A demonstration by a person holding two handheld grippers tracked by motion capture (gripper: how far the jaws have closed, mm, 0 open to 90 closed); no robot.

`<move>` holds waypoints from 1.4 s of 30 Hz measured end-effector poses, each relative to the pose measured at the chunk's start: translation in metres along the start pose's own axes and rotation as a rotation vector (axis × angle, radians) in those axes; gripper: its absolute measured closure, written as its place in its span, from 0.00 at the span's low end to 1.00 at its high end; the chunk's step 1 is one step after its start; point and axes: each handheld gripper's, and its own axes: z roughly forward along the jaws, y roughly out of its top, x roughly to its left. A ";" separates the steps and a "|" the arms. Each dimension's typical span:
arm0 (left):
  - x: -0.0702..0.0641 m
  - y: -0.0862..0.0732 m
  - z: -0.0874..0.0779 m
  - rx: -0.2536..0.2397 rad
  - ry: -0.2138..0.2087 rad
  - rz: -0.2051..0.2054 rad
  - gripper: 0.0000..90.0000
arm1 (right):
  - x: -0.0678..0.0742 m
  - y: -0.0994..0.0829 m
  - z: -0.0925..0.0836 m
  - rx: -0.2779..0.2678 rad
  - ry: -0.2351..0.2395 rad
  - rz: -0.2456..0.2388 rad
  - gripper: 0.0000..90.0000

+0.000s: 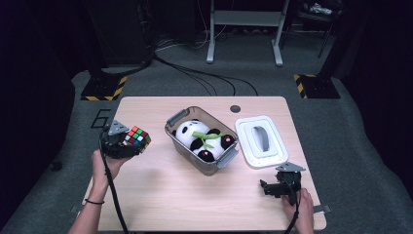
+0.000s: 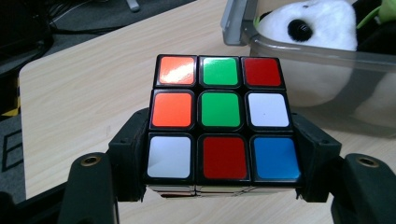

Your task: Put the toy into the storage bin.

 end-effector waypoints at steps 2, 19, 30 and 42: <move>-0.002 0.003 -0.001 -0.004 -0.003 0.007 0.38 | 0.000 0.000 0.000 0.000 -0.001 -0.002 0.00; -0.020 0.035 -0.003 -0.042 -0.063 0.047 0.38 | 0.000 0.000 0.000 0.000 0.000 0.000 0.00; -0.041 0.060 0.005 -0.059 -0.129 0.093 0.38 | 0.000 0.000 0.000 0.000 -0.002 -0.001 0.00; -0.066 0.082 0.021 -0.060 -0.203 0.115 0.38 | 0.000 0.000 0.000 0.001 0.001 -0.003 0.00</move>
